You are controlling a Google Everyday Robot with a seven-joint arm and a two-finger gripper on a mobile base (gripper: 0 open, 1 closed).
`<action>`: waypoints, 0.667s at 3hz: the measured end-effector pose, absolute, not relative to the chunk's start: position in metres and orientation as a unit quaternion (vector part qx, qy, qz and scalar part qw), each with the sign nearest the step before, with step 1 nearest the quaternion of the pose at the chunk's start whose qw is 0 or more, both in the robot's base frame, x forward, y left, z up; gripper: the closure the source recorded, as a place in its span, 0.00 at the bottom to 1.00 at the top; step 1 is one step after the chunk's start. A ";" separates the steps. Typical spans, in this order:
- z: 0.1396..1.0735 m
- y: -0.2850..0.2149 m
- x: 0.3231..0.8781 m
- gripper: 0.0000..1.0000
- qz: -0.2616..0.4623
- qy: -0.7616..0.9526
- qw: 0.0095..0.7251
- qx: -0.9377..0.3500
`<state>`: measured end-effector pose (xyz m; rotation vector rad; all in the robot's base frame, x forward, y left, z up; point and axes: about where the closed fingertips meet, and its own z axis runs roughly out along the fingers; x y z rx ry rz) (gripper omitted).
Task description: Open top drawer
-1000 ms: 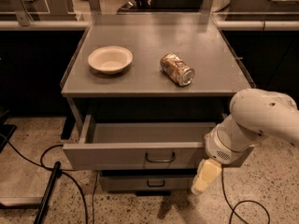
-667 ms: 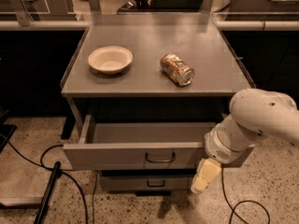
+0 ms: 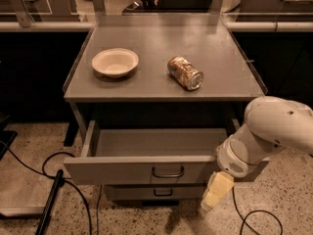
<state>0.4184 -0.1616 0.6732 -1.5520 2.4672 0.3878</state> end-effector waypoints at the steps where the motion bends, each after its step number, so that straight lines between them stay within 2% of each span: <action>1: 0.684 -0.171 0.386 0.00 0.147 0.846 0.099 -0.503; 2: 0.685 -0.171 0.386 0.00 0.147 0.846 0.099 -0.503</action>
Offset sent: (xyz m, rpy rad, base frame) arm -0.1046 -0.0356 0.0383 0.1075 0.0764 -0.1274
